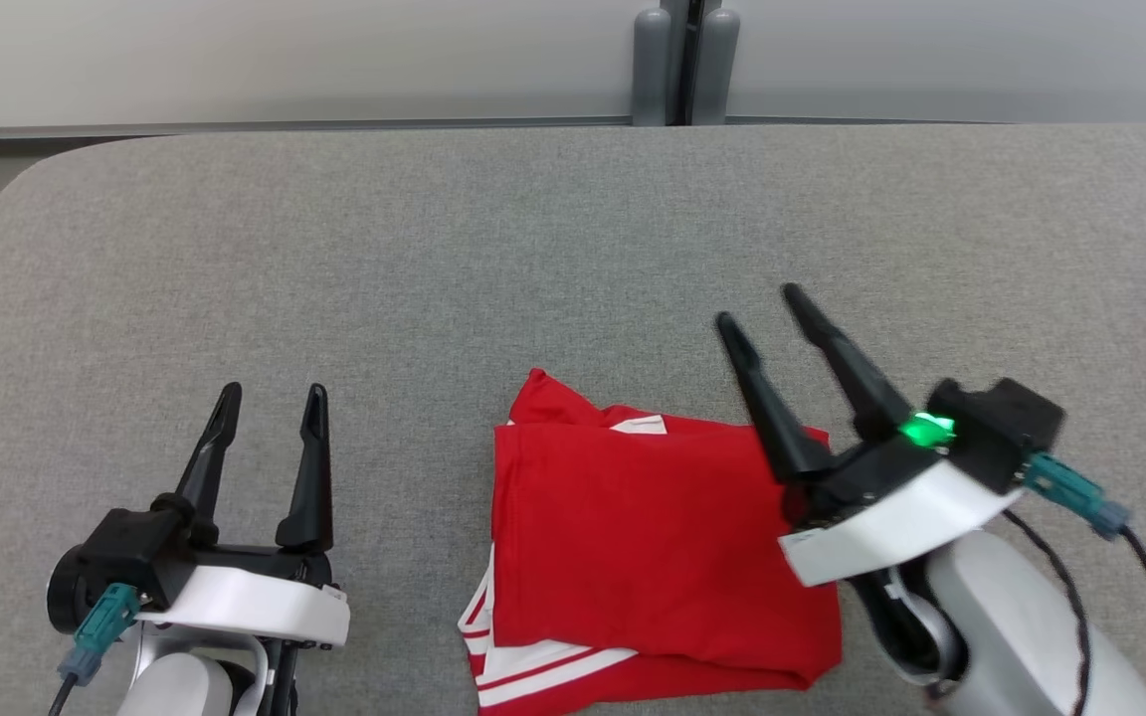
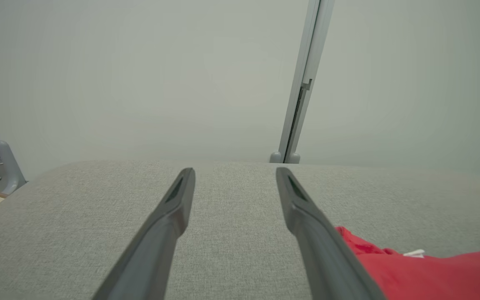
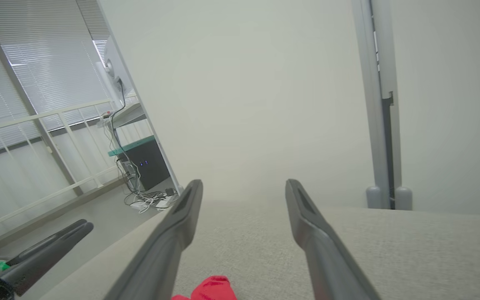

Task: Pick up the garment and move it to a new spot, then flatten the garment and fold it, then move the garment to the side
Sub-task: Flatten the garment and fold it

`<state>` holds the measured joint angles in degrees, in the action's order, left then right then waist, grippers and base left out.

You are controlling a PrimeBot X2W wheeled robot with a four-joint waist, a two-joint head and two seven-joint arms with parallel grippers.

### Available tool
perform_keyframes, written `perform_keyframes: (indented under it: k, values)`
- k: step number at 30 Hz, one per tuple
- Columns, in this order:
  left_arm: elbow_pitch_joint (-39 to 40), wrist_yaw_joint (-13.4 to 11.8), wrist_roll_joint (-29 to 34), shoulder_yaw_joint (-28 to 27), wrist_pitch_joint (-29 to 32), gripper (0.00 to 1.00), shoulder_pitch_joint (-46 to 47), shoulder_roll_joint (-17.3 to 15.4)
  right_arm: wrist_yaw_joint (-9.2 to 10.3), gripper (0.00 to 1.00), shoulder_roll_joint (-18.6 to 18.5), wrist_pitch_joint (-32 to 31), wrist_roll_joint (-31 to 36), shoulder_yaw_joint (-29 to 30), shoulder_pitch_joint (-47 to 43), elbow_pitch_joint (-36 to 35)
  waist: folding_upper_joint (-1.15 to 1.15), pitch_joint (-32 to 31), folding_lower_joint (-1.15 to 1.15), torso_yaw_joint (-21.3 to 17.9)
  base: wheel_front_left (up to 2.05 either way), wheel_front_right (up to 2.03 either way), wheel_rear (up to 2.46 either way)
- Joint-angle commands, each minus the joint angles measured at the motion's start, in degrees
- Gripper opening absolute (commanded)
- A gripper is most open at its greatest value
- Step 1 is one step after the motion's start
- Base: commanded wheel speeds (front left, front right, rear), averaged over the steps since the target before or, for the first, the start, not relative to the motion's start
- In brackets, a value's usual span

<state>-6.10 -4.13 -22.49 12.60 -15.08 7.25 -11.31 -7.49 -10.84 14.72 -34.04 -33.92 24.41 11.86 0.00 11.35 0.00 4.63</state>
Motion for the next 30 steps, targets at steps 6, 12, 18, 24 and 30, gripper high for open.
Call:
perform_keyframes:
  k: [6, 12, 18, 24, 30]
  values:
    - [0.4, 0.43, 0.27, -2.14, -0.06, 1.0, -1.55, -0.72, 0.01, 1.0, -5.25, -0.68, 6.31, 13.12, -8.68, -2.72, 0.0, -2.22, 0.0, -1.6, 0.0, 0.0, 0.0]
    - [1.08, 0.49, 0.26, -3.6, -0.06, 1.0, -4.36, -1.31, 0.01, 1.0, -7.15, -4.78, 10.73, 23.44, -17.79, -6.52, 0.0, -4.37, 0.0, -2.56, 0.0, 0.0, 0.0]
    - [1.37, 0.52, 0.26, -3.54, 0.07, 1.0, -7.9, -1.93, 0.01, 1.0, -5.52, -8.2, 12.44, 26.56, -23.85, -10.76, 0.0, -7.41, 0.0, -3.26, 0.0, 0.0, 0.0]
    - [1.97, 0.02, 0.19, -2.76, 1.53, 1.0, -10.94, -2.38, 0.01, 1.0, -4.3, -10.6, 13.38, 28.41, -29.39, -13.19, 0.0, -11.17, 0.0, -2.92, 0.0, 0.0, 0.0]
    - [3.45, -0.95, 0.15, -2.38, 2.45, 1.0, -13.51, -2.73, 0.01, 1.0, -3.68, -12.97, 14.29, 29.49, -32.91, -16.03, 0.0, -12.44, 0.0, -3.05, 0.0, 0.0, 0.0]
